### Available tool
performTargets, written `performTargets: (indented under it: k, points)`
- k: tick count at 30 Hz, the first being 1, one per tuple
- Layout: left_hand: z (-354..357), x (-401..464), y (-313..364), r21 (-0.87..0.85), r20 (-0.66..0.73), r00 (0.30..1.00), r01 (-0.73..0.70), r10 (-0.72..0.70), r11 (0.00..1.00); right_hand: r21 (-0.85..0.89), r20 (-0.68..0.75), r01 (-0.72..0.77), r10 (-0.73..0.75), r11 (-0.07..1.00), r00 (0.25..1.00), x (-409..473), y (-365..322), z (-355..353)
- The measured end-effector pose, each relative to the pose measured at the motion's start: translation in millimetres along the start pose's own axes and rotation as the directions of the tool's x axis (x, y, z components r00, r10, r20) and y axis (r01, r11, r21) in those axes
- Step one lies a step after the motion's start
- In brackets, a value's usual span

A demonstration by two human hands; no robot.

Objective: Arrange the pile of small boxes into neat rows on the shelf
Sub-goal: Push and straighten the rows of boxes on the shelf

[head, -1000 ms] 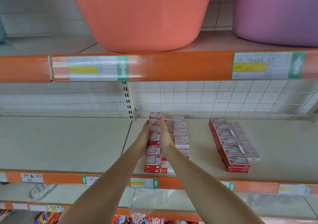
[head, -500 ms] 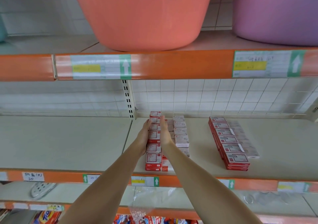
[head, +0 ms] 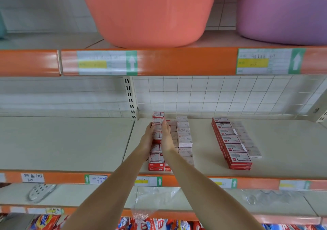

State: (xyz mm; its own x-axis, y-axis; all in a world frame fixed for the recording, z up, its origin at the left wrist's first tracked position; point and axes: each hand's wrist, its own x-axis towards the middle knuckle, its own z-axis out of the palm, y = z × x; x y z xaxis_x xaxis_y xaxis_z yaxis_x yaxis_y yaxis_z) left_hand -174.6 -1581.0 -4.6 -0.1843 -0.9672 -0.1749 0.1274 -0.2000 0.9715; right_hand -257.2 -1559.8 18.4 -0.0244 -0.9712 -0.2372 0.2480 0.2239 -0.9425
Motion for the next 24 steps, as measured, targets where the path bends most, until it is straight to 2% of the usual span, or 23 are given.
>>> performTargets:
  k: [5, 9, 14, 17, 19, 22, 24]
  points:
    - [-1.6, -4.4, 7.1, 0.04, 0.014, 1.0, 0.022, -0.023, 0.999, -0.021, 0.012, -0.032, 0.032, 0.999, 0.999, -5.5, -7.9, -1.3]
    - [1.5, -7.1, 23.0, 0.196, -0.034, 0.999, -0.006, 0.013, 0.981, -0.182, -0.019, -0.017, 0.014, 0.983, 1.0, -8.4, -19.7, -9.0]
    - [-3.4, 2.9, 39.4, 0.376, -0.093, 0.992, -0.045, 0.086, 0.925, -0.36, -0.074, 0.14, -0.178, 0.922, 0.981, -10.2, -34.7, -29.8]
    - [5.0, 0.1, 55.7, 0.53, -0.114, 0.98, -0.076, 0.16, 0.844, -0.6, -0.02, 0.277, -0.359, 0.751, 0.933, -10.2, -41.0, -48.7]
    - [11.7, 2.7, 61.7, 0.677, -0.07, 0.971, -0.12, 0.226, 0.726, -0.778, 0.057, 0.323, -0.452, 0.538, 0.89, -4.7, -40.9, -62.6]
    - [15.6, 12.1, 60.4, 0.822, 0.025, 0.967, -0.164, 0.253, 0.545, -0.943, 0.122, 0.231, -0.394, 0.241, 0.911, 4.0, -35.6, -77.2]
    - [16.5, 16.2, 56.2, 0.881, 0.062, 0.966, -0.17, 0.25, 0.441, -0.974, 0.084, 0.151, -0.351, 0.167, 0.933, 4.9, -32.1, -81.5]
